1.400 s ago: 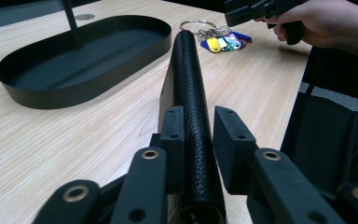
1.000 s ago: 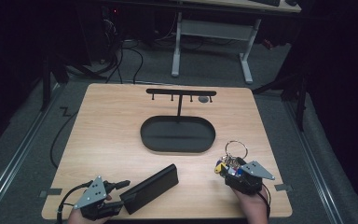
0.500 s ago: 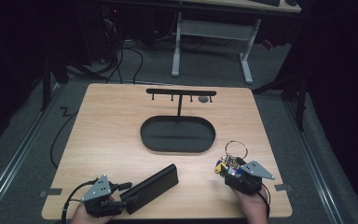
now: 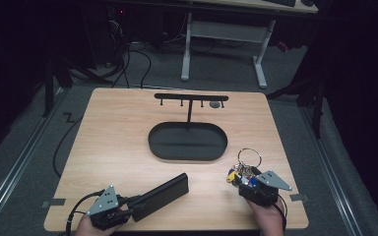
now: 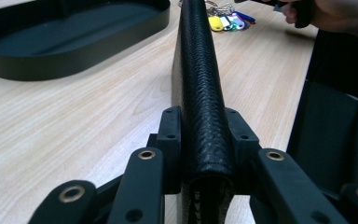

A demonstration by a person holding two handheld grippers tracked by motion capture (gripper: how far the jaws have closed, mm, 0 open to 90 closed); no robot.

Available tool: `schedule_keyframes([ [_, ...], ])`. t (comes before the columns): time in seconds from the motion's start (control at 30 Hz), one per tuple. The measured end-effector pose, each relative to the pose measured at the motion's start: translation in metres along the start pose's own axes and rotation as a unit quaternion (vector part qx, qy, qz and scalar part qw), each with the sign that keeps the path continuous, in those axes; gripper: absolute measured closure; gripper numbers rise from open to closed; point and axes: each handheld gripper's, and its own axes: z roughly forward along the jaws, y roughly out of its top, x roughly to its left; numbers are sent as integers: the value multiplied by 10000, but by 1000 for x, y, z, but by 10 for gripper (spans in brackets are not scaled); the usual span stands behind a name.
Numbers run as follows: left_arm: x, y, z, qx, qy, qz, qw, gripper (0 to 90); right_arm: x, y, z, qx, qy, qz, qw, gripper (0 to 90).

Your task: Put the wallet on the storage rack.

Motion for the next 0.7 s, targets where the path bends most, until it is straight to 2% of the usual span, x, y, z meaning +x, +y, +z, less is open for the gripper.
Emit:
schedule_keyframes([
  [0.13, 0, 6, 1, -57, 41, -13, 10000, 725, -2, -2, -4, 7, -51, 31, 10000, 275],
  [0.3, 6, 13, 5, -298, 45, -55, 9995, 727, -5, -9, -16, 39, -144, 121, 9998, 274],
  [0.5, 7, 19, 16, -459, 129, -174, 9987, 728, -10, -13, -29, -82, -231, 274, 9993, 273],
  [0.57, 6, 20, 19, -502, 92, -203, 9985, 728, -13, -14, -31, -141, -259, 248, 9993, 273],
  [0.63, 6, 23, 23, -524, 79, -200, 9984, 728, -15, -16, -33, -174, -234, 343, 9990, 274],
  [0.7, 6, 28, 27, -518, 180, -186, 9983, 728, -18, -17, -32, -189, -186, 458, 9986, 278],
])
